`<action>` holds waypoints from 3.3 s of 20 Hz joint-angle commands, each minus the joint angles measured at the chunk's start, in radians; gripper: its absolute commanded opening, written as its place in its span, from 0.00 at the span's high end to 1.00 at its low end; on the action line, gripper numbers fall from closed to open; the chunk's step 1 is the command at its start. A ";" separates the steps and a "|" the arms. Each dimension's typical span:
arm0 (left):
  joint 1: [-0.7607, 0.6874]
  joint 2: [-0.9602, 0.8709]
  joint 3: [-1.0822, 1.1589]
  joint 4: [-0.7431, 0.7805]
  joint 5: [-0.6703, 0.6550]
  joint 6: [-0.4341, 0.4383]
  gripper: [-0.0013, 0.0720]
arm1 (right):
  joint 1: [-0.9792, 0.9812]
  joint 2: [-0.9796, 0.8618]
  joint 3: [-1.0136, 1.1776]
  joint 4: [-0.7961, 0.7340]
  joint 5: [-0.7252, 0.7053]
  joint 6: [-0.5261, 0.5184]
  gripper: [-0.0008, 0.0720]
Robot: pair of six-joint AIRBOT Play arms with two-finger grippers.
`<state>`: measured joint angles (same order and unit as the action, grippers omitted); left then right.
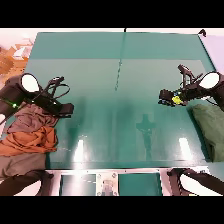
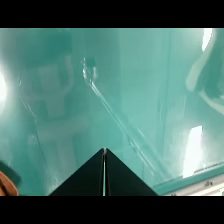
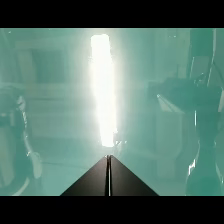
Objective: Fold the shirts.
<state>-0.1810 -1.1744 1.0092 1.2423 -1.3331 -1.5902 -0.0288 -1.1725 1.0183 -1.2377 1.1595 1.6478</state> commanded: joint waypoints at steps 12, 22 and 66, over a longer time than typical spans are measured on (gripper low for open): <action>0.013 -0.004 -0.002 0.608 0.177 -0.008 0.00 | 0.001 0.000 -0.001 0.000 0.000 0.000 0.97; 0.177 -0.286 -0.009 0.583 0.220 -0.006 0.28 | 0.001 0.000 -0.001 0.000 0.000 0.000 0.97; -0.136 -0.650 0.367 -0.607 0.385 0.401 0.46 | -0.266 -0.428 -0.033 0.468 -0.013 -0.264 0.45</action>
<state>-0.3092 -1.7908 1.3811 0.7345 -0.9253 -1.2602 -0.3168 -1.5494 0.9848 -0.8780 1.1648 1.4517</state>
